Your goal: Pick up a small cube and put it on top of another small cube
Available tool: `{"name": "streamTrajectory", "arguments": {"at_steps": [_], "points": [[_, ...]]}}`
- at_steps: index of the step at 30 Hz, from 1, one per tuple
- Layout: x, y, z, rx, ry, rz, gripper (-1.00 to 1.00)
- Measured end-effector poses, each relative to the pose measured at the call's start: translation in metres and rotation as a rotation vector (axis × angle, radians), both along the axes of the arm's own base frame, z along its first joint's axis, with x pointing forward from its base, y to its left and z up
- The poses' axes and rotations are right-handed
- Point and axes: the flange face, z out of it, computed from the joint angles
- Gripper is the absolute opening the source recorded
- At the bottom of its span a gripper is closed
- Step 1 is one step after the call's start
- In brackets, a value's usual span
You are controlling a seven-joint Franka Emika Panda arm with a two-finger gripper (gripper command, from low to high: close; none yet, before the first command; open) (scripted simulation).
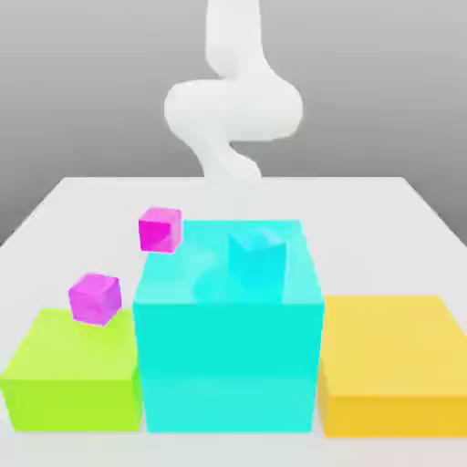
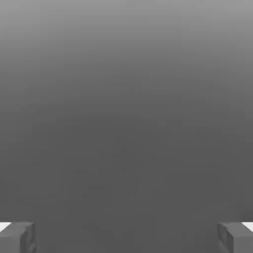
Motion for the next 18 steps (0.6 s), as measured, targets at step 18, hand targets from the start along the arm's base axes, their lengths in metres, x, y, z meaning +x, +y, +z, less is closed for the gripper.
{"name": "streamTrajectory", "arguments": {"at_steps": [18], "points": [[0.135,-0.192,-0.24,0.318,0.346,-0.774,0.0]]}}
